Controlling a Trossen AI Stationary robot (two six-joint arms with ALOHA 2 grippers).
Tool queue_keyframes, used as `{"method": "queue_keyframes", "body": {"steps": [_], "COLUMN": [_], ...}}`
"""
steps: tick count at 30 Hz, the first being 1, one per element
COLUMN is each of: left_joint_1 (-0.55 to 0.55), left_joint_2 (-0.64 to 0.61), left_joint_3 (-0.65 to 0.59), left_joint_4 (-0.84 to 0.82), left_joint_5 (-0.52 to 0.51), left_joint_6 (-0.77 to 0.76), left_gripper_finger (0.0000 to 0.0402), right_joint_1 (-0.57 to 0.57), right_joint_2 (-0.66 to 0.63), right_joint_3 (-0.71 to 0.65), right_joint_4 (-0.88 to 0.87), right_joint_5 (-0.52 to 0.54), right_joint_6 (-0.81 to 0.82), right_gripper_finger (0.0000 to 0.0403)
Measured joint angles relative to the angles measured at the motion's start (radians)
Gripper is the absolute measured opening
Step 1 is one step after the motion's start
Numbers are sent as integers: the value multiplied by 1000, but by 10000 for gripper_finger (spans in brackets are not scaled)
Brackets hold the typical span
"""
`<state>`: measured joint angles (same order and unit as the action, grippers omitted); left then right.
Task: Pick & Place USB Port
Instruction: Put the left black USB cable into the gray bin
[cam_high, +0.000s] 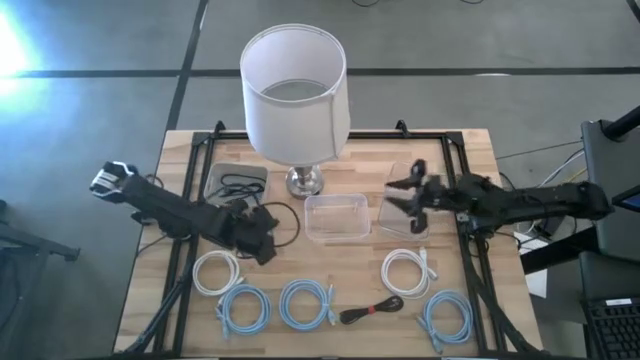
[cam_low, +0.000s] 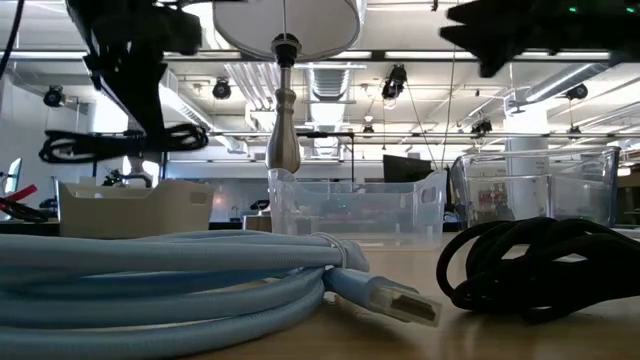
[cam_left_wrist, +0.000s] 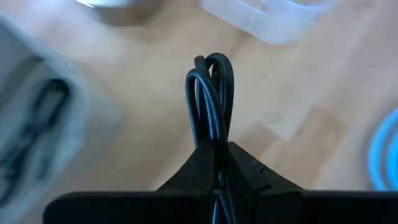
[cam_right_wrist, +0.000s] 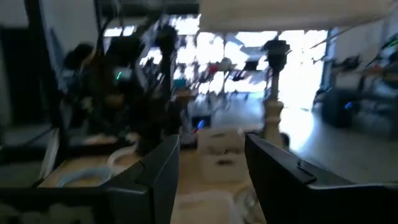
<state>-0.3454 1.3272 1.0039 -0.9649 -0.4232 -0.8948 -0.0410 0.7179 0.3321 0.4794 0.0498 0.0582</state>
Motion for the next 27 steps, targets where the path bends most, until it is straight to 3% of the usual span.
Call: {"method": "queue_keyframes", "body": {"steps": [4, 10, 16, 27], "left_joint_1": [17, 74, 171, 482], "left_joint_2": [-76, -147, -162, -137], "left_joint_3": [19, 19, 17, 3], "left_joint_4": [-132, -302, -325, -262], "left_joint_5": [-50, -113, -140, -107], "left_joint_6": [3, 87, 393, 798], "left_gripper_finger": [26, 25, 26, 27], "right_joint_1": [23, 65, 76, 85], "right_joint_2": [173, 392, 558, 737], "right_joint_3": [157, 356, 489, 670], "right_joint_4": [-125, -264, -327, -477], "right_joint_5": [-123, -130, -130, -130], "right_joint_6": [-12, -39, -61, -58], "right_gripper_finger": [178, 170, 158, 134]}}
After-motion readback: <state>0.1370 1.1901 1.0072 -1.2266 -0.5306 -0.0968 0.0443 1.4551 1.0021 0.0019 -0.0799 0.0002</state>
